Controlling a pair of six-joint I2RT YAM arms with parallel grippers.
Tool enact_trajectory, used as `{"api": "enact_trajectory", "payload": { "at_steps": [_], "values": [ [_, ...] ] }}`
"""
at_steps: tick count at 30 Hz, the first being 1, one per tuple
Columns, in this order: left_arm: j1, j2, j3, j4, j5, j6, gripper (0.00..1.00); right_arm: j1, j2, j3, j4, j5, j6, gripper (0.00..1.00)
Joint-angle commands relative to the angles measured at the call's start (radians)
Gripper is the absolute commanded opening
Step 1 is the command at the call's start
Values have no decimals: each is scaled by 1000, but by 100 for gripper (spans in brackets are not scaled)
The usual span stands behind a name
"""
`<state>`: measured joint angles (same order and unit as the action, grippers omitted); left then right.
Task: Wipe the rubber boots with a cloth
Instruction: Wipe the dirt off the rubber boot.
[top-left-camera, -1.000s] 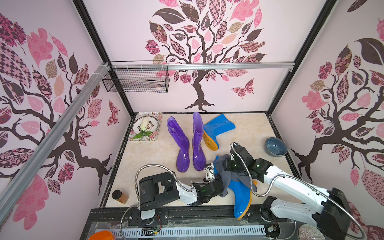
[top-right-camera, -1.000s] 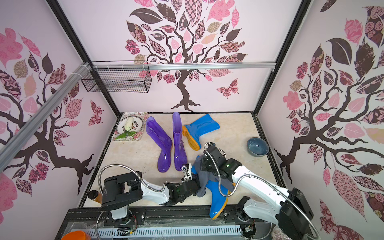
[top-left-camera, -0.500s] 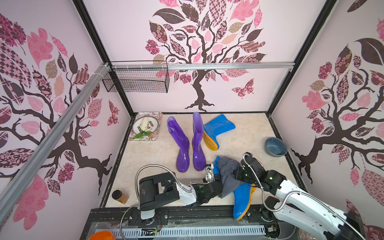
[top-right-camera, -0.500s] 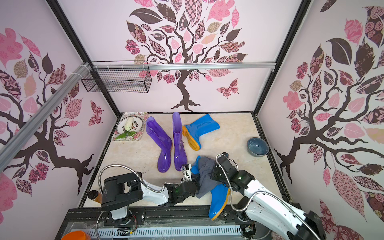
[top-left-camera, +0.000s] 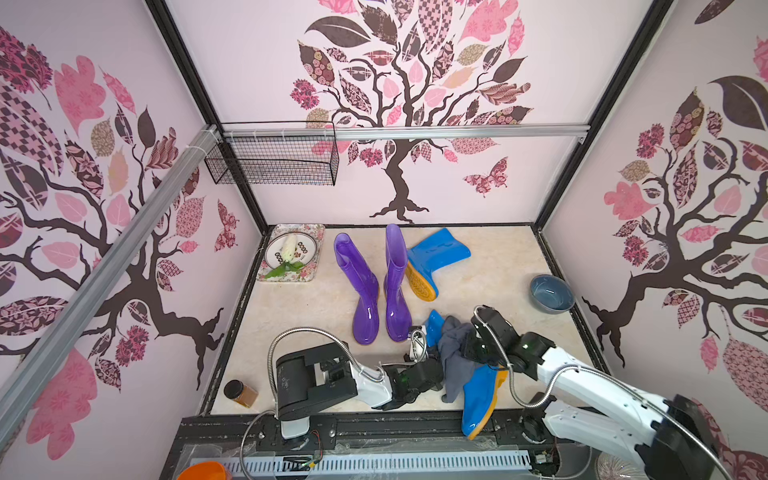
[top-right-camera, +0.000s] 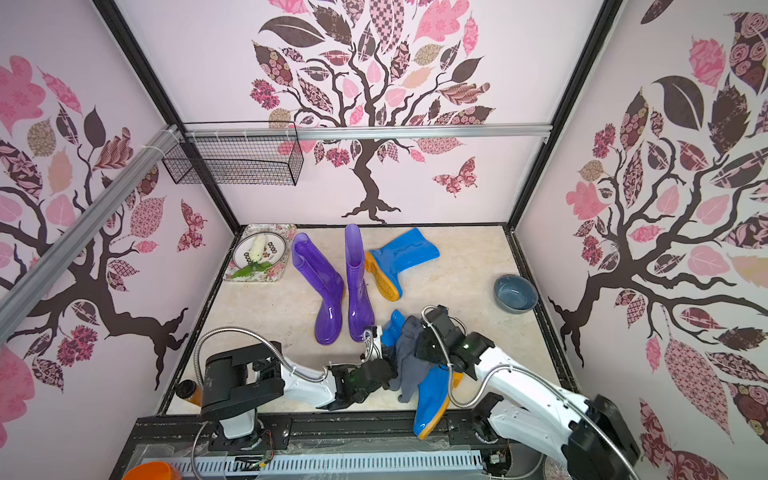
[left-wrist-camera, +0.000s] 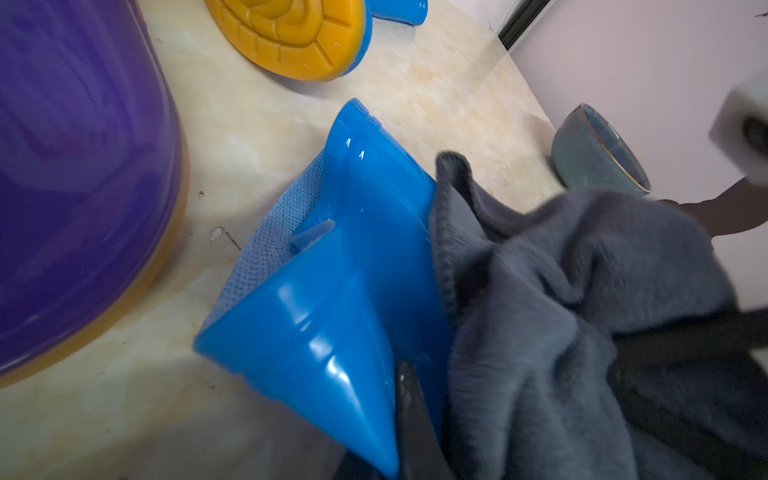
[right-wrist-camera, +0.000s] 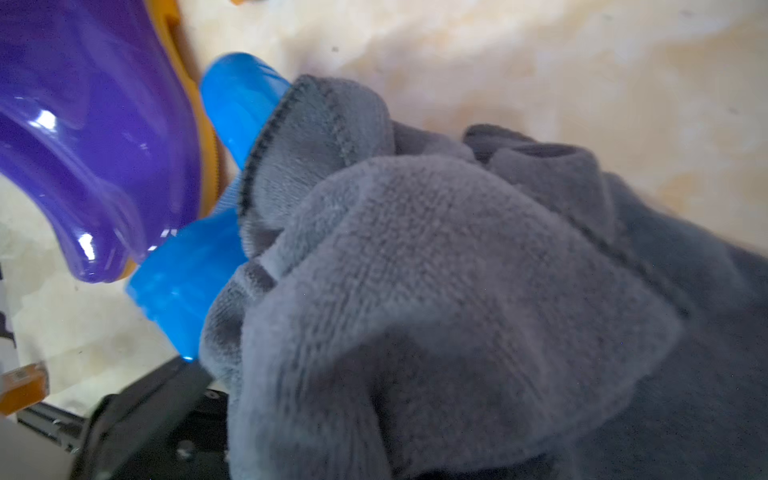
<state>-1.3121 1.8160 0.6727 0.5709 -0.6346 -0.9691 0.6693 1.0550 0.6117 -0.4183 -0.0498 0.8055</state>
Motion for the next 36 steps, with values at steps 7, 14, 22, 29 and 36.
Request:
{"api": "enact_trajectory", "payload": {
  "at_steps": [7, 14, 22, 29, 36],
  "values": [
    [-27, -57, 18, 11, -25, 54, 0, -94, 158, 195, 116, -101, -121, 0],
    [-26, -61, 22, 18, -31, 122, 0, -213, -152, 55, -198, 95, 40, 0],
    [-26, -60, 48, 20, -48, 205, 0, -213, -241, 180, -366, 175, 78, 0],
    [-24, -41, 90, 28, -27, 279, 0, -213, -99, 114, -62, -58, -42, 0],
    [-36, -37, 129, 7, -50, 352, 0, -214, 213, 205, 199, -483, -196, 0]
  ]
}}
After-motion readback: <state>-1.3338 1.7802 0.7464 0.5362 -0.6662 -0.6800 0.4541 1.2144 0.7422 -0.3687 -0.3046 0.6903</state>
